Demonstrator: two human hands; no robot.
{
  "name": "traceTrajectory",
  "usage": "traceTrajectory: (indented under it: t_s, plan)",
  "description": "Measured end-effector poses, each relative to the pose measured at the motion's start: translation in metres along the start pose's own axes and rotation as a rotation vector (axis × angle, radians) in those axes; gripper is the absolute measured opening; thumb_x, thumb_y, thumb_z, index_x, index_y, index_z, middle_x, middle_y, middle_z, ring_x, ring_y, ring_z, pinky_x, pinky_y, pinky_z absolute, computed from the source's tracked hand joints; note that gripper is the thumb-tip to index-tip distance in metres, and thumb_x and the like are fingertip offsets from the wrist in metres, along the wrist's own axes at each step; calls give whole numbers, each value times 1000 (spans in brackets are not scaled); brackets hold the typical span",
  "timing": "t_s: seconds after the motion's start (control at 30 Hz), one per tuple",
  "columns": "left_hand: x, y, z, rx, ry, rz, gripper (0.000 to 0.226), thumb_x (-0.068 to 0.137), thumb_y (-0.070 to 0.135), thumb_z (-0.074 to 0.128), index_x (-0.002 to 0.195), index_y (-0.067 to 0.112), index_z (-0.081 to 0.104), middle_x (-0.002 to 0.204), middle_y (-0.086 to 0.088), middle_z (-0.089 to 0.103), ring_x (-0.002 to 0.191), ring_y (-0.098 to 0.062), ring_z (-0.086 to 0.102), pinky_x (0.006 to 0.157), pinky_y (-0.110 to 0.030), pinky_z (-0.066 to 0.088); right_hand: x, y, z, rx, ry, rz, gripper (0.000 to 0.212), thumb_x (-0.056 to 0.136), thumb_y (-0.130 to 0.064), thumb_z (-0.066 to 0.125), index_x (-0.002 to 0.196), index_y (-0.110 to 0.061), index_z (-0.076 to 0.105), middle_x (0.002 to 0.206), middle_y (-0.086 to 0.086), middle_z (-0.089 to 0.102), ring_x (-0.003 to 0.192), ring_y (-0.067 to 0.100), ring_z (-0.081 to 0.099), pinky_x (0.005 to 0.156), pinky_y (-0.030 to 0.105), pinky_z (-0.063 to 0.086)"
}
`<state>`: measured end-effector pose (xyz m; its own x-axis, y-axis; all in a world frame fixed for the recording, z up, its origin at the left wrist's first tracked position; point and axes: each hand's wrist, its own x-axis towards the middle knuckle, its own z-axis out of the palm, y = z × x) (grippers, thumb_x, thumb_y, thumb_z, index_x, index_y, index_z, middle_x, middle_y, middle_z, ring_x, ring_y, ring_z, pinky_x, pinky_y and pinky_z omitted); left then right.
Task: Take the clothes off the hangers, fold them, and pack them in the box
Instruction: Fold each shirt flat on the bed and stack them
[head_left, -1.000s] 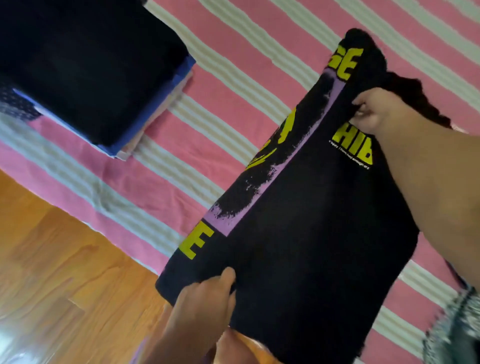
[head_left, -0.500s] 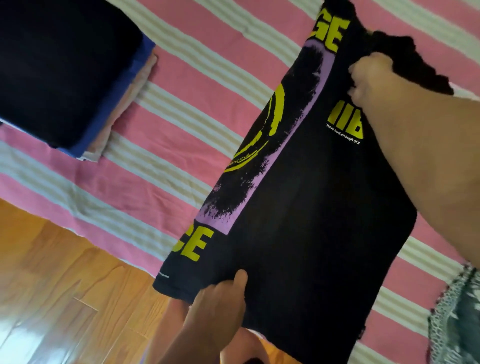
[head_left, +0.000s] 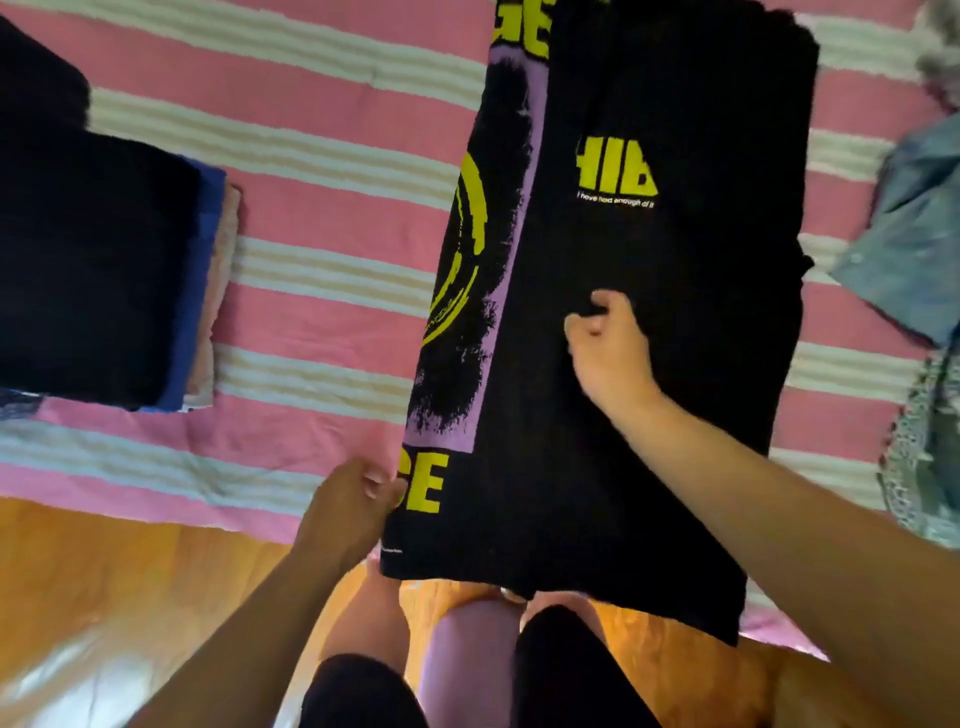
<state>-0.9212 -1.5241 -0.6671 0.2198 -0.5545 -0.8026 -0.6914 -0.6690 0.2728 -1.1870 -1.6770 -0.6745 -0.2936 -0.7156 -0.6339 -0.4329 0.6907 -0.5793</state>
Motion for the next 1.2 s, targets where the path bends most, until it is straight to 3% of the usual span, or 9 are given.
traceTrajectory:
  t_s: [0.1, 0.2, 0.3, 0.57, 0.7, 0.87, 1.0, 1.1, 1.2]
  plan:
    - [-1, -12, 8, 151, -183, 36, 21, 95, 43, 66, 85, 25, 63, 85, 7, 67, 85, -19, 66, 77, -35, 54, -88, 59, 5, -25, -85, 209, 41, 99, -31, 60, 137, -20, 48, 83, -9, 66, 78, 1, 61, 65, 16, 39]
    - [8, -19, 18, 321, -173, 161, 20, 95, 39, 65, 93, 20, 71, 93, -1, 74, 83, -21, 68, 75, -37, 57, -143, 99, 23, -103, -150, 291, 30, 96, -31, 64, 120, -27, 47, 78, -9, 65, 76, 1, 61, 62, 16, 38]
    - [10, -9, 13, 499, -184, 248, 30, 97, 44, 62, 89, 16, 69, 88, -5, 71, 88, -28, 68, 70, -33, 49, -159, 116, 43, -283, -120, 247, 19, 97, -28, 60, 101, -28, 42, 84, -3, 57, 84, 19, 60, 64, 28, 36]
    - [14, 82, -48, 1155, -785, 427, 27, 105, 27, 48, 94, 10, 66, 84, -6, 71, 82, -29, 76, 82, -37, 60, -189, 108, 48, -415, 76, 395, 13, 91, -13, 56, 93, -20, 45, 99, 6, 57, 94, 32, 62, 71, 36, 46]
    - [66, 214, -47, 794, -288, 781, 17, 99, 24, 52, 100, 19, 69, 98, -11, 73, 95, -33, 70, 88, -45, 58, -137, 118, -20, -401, 455, 244, 20, 89, -10, 58, 109, -12, 60, 105, 13, 57, 96, 37, 58, 78, 43, 47]
    - [110, 377, -8, 1060, 205, 1304, 31, 96, 8, 51, 123, 17, 62, 114, -10, 64, 103, -36, 64, 84, -48, 53, -50, 151, -83, -384, 615, 331, 41, 100, -27, 51, 134, -4, 52, 126, 24, 52, 112, 43, 47, 93, 54, 46]
    - [136, 482, 54, 1198, 289, 1563, 53, 87, -2, 55, 137, 15, 53, 129, -12, 56, 117, -37, 55, 91, -51, 50, -5, 179, -81, -461, 777, 338, 43, 103, -40, 37, 130, -9, 51, 119, 20, 54, 107, 40, 48, 90, 53, 44]
    - [153, 533, 96, 1443, 170, 1656, 72, 86, -3, 55, 152, 18, 36, 155, -8, 40, 135, -34, 47, 104, -48, 46, 9, 198, -65, -418, 938, 280, 47, 98, -39, 38, 127, -7, 53, 112, 20, 54, 104, 40, 46, 93, 54, 39]
    - [174, 546, 121, 1570, 86, 1661, 77, 85, 2, 59, 154, 19, 30, 160, -5, 32, 129, -37, 52, 99, -49, 49, 17, 210, -62, -394, 981, 251, 45, 96, -36, 44, 126, -4, 55, 110, 22, 55, 104, 42, 47, 94, 55, 37]
